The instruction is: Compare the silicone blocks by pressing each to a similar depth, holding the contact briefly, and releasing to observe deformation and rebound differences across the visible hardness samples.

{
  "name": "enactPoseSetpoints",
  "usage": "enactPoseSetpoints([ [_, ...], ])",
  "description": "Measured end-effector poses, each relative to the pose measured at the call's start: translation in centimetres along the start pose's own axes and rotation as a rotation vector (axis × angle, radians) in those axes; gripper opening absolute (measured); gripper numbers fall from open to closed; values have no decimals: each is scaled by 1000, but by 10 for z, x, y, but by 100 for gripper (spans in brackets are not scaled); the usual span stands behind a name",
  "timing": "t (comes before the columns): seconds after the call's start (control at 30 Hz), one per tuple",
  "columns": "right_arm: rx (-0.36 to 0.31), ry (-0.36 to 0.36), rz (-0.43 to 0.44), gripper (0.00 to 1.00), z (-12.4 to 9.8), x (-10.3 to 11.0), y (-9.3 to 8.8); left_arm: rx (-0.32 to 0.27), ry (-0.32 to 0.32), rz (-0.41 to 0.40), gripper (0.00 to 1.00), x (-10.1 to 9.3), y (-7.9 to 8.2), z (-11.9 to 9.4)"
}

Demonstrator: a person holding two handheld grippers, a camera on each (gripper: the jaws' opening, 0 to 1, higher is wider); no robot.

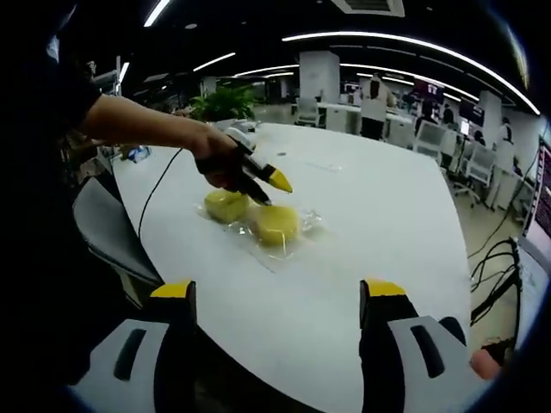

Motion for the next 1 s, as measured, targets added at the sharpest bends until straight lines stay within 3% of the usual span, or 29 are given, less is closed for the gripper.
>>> enactPoseSetpoints([
  [0.17, 3, -4, -2, 70, 0, -1, 0, -16, 14, -43, 34, 6, -3, 4],
  [0.23, -2, -6, 1, 70, -1, -3, 1, -10, 35, -26, 27, 6, -5, 7],
  [0.47, 8, -10, -6, 69, -1, -4, 1, 10, 60, 54, 16, 6, -11, 13],
  [0.6, 11, -3, -8, 68, -1, -3, 1, -21, 42, 6, 10, 9, -7, 14],
  [0.73, 10, -7, -11, 68, -1, -3, 2, -43, 25, 38, 2, 6, -5, 15],
  [0.8, 7, -8, -10, 68, -2, -3, 2, -62, 9, 120, 0, 5, -6, 14],
  [0.9, 1, -5, -7, 67, -2, -2, 1, -122, -61, 73, 0, 0, -3, 15],
  [1.0, 11, 0, -15, 66, -1, 0, -1, -128, -90, 105, 0, -9, -9, 9],
])
Point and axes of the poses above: the point that each gripper's makers call its tool centre point, and the gripper's own axes: z roughly forward along the fingers, x roughly to its left, y roughly out of its top, the point moved 7 cm from there along -z, roughly backward along the fingers, and after that the axes turned 3 degrees about z, right-handed, at the moved point
